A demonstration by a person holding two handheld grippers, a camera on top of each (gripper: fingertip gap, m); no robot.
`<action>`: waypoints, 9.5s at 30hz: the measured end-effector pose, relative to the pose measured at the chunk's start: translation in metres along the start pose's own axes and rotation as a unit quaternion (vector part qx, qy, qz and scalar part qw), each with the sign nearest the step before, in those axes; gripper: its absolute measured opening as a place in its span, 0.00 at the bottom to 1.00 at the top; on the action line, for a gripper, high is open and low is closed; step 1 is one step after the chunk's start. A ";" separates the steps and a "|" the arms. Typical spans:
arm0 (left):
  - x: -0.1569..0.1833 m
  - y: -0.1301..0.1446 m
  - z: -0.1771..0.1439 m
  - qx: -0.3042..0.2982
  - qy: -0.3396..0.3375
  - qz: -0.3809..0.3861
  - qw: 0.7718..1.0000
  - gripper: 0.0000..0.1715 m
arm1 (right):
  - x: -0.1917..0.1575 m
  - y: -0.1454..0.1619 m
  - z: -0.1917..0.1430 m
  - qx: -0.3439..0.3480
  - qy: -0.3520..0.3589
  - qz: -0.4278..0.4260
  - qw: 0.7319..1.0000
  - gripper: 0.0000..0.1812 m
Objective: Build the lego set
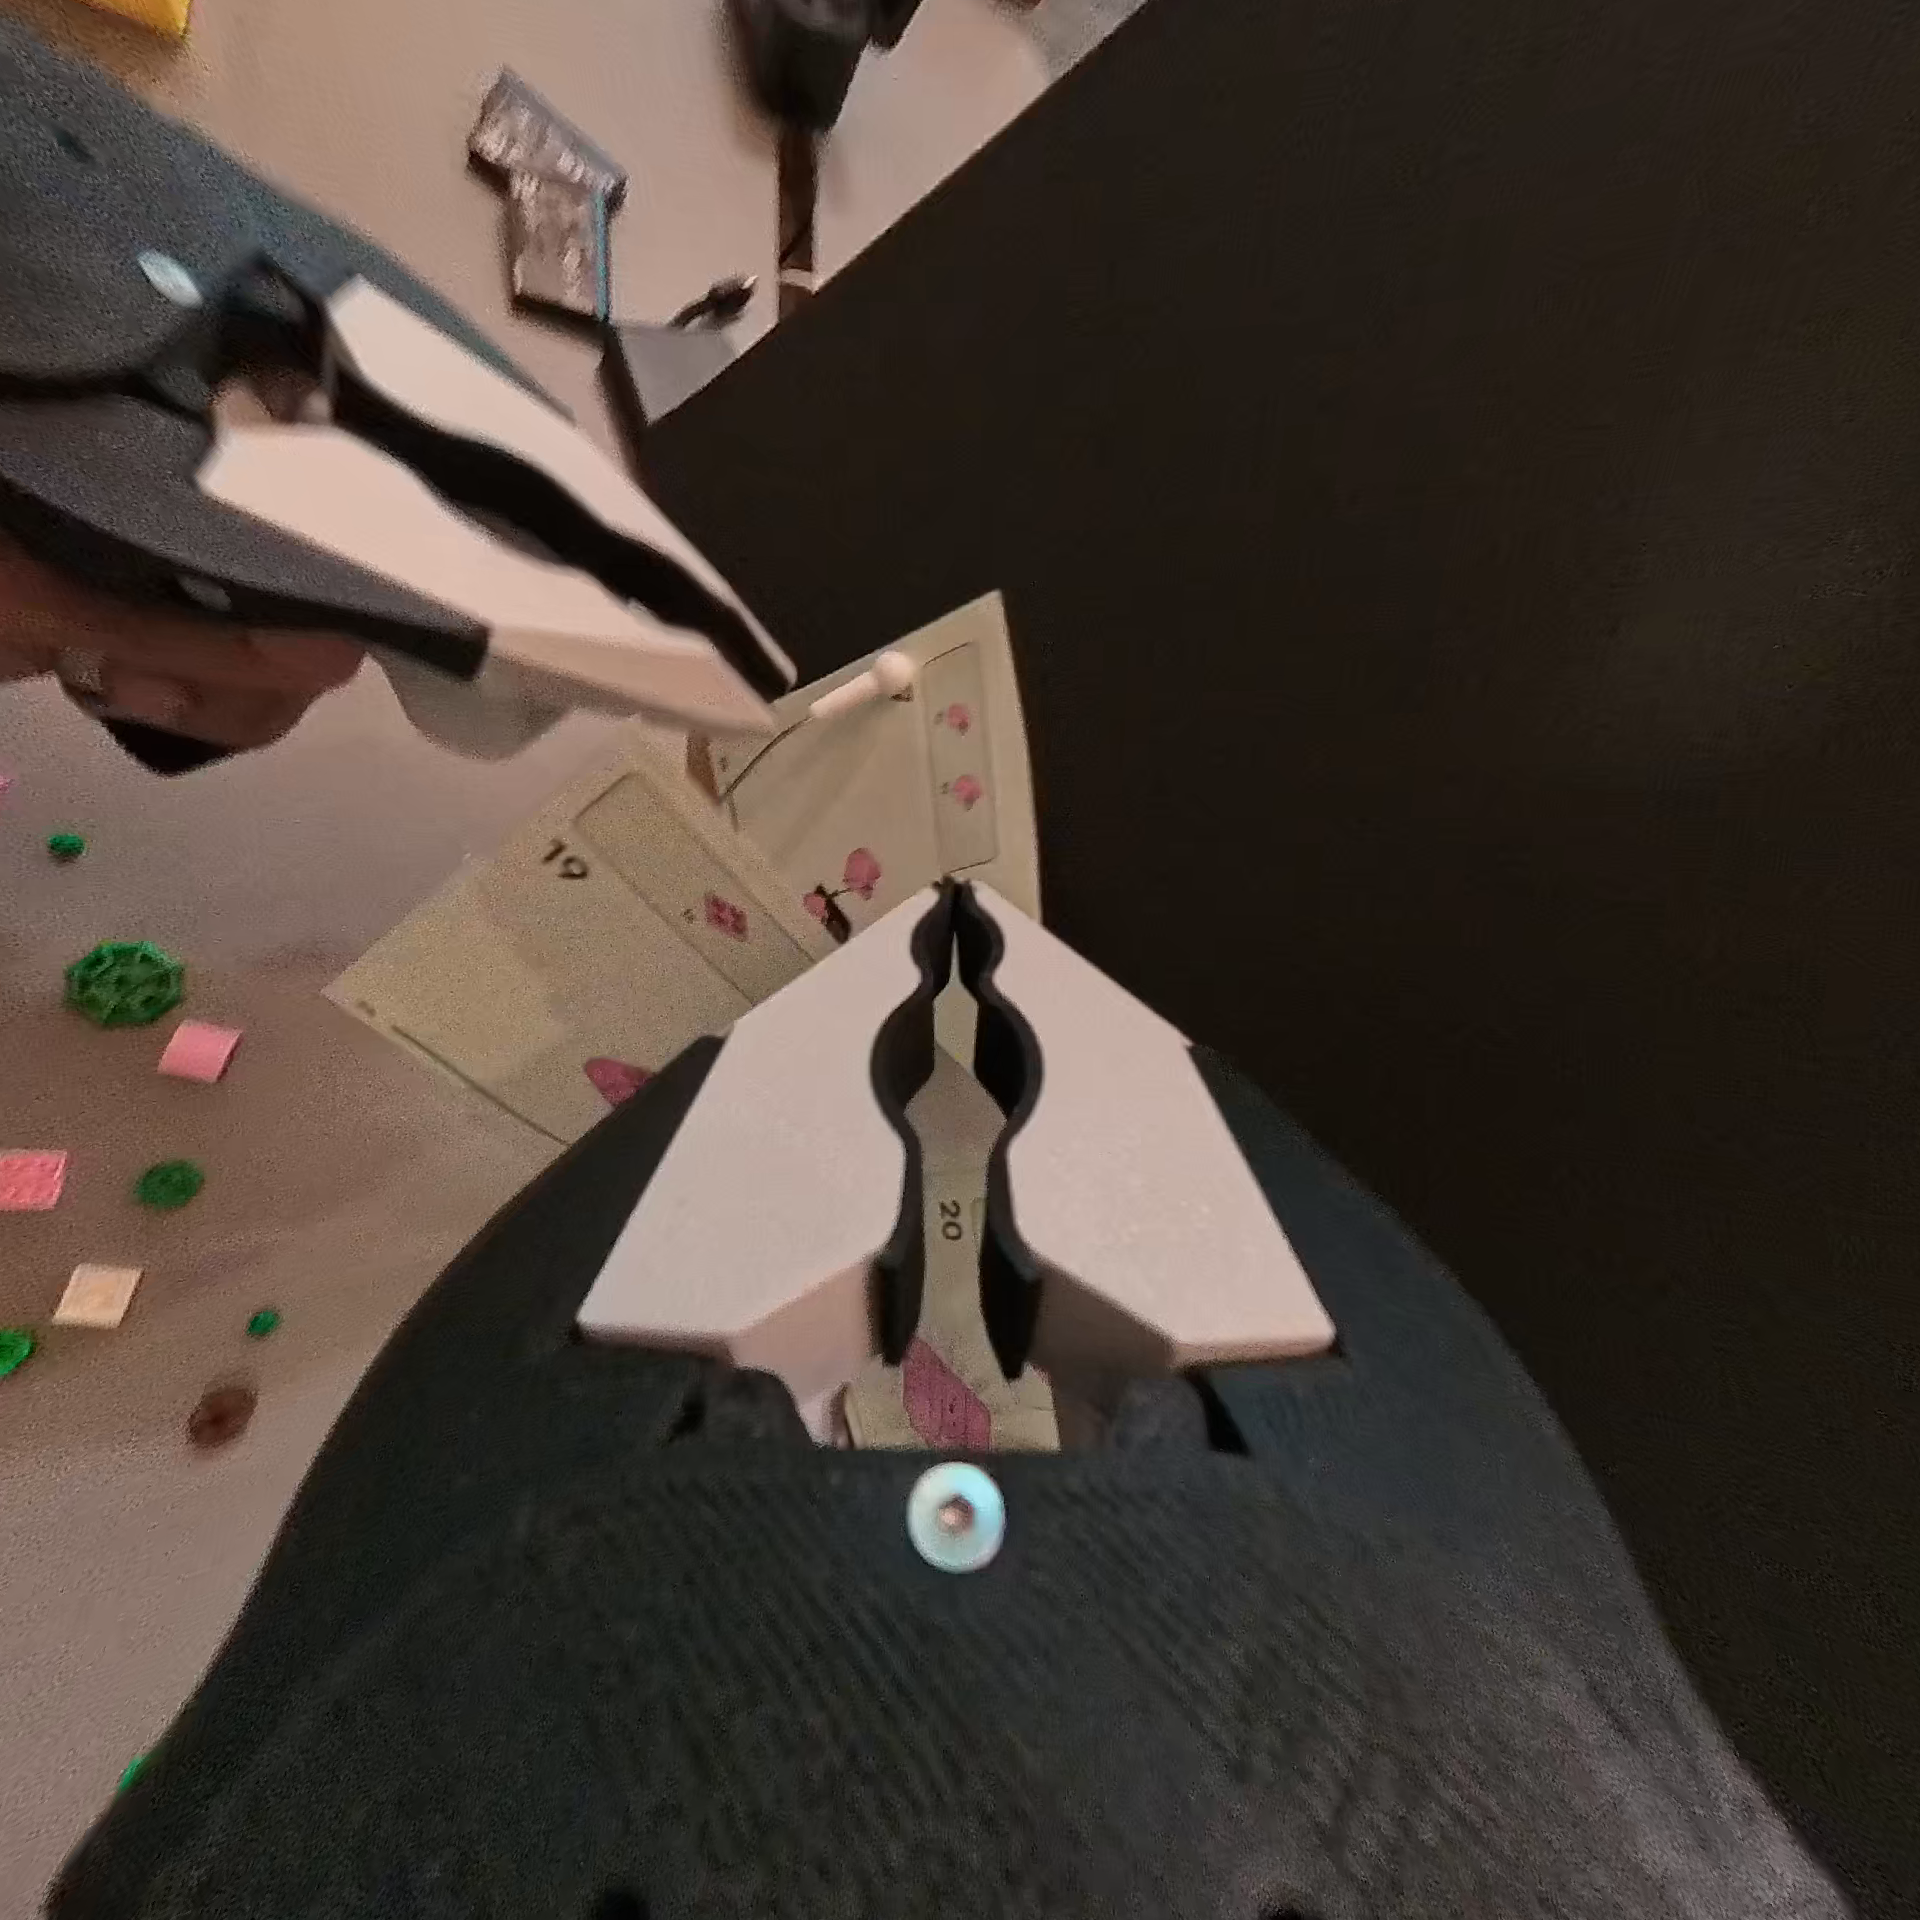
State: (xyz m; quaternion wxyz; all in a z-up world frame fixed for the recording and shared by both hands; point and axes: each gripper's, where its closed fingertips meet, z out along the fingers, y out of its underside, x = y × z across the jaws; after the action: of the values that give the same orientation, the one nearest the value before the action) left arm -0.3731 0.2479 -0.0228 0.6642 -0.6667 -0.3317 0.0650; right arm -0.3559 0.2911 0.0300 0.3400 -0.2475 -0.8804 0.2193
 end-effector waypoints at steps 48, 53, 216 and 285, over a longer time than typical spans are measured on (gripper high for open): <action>0.017 0.026 0.020 0.026 -0.019 0.211 0.977 0.00 | 0.006 -0.015 0.045 0.051 0.032 -0.034 0.998 0.00; 0.013 0.027 0.022 0.007 0.001 0.194 0.981 0.02 | 0.006 -0.020 0.049 0.077 0.052 -0.049 0.994 0.02; 0.163 0.173 -0.285 -0.273 0.649 -0.169 0.690 0.02 | -0.374 0.015 -0.100 0.349 0.053 0.081 0.932 0.00; 0.128 0.284 -0.294 -0.381 0.477 0.277 0.742 0.48 | -0.474 0.099 -0.076 -0.074 0.151 -0.197 0.966 0.02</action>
State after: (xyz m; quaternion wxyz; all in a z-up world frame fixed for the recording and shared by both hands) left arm -0.0182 0.0966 -0.2091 0.3791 -0.8705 0.2308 -0.2125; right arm 0.0328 0.1079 -0.2065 0.4862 -0.1239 -0.8640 0.0419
